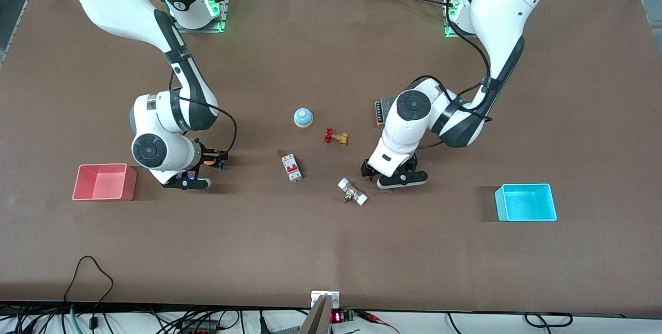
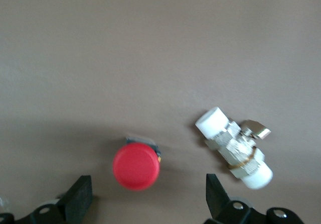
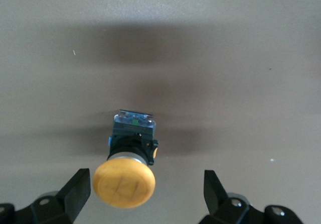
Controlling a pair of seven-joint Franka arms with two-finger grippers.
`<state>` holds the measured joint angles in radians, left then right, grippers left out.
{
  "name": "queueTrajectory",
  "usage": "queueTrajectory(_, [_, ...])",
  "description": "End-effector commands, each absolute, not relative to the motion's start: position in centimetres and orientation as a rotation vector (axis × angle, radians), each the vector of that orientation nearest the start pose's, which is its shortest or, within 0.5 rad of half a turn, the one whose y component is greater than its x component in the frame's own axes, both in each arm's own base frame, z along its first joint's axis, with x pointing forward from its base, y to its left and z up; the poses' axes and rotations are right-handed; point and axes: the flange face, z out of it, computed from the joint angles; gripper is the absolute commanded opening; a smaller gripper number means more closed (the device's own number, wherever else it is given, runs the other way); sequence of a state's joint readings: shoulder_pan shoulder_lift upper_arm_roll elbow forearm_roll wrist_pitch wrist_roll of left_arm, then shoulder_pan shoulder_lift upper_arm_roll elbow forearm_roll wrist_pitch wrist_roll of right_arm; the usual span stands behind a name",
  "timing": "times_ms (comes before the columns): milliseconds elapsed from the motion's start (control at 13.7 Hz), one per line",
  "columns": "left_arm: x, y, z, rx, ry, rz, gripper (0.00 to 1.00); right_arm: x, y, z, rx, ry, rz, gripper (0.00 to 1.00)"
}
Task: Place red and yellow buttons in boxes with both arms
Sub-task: 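Close the right gripper on the yellow button while the left gripper grasps the red, then carry the yellow button to the pink box while the left gripper carries red to cyan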
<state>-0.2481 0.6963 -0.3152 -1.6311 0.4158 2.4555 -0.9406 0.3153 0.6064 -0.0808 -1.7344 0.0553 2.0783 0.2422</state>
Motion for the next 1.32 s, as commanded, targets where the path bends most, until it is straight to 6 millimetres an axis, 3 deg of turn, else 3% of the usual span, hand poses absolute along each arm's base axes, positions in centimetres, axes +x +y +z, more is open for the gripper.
queueTrajectory(0, [62.4, -34.9, 23.1, -3.118, -0.247, -0.352, 1.0, 61.3, 16.2, 20.4, -3.191, 0.06, 0.375, 1.0])
queueTrajectory(73, [62.3, -35.0, 22.7, -3.111, -0.239, -0.351, 1.0, 61.4, 16.1, 20.2, -3.191, 0.062, 0.372, 1.0])
queueTrajectory(439, [62.7, -35.2, 22.5, -3.096, -0.236, -0.37, 0.74, 61.9, 15.9, 20.6, -3.183, 0.081, 0.34, 0.99])
queueTrajectory(512, [62.7, -35.2, 22.6, -3.094, -0.237, -0.369, 0.72, 62.0, 15.8, 20.7, -3.183, 0.083, 0.338, 0.92])
queueTrajectory(659, [62.3, -35.5, 22.3, -3.087, -0.23, -0.353, 0.65, 62.0, 15.9, 20.6, -3.183, 0.081, 0.338, 0.6])
queueTrajectory(732, [62.2, -35.6, 22.3, -3.084, -0.23, -0.348, 0.62, 61.9, 15.9, 20.6, -3.184, 0.081, 0.34, 0.53])
queueTrajectory(1098, [62.1, -35.4, 22.2, -3.082, -0.228, -0.34, 0.4, 62.2, 16.2, 21.3, -3.183, 0.071, 0.318, 0.35])
queueTrajectory(1244, [62.3, -35.2, 22.6, -3.082, -0.234, -0.348, 0.27, 64.3, 15.3, 24.9, -3.173, 0.089, 0.219, 0.35])
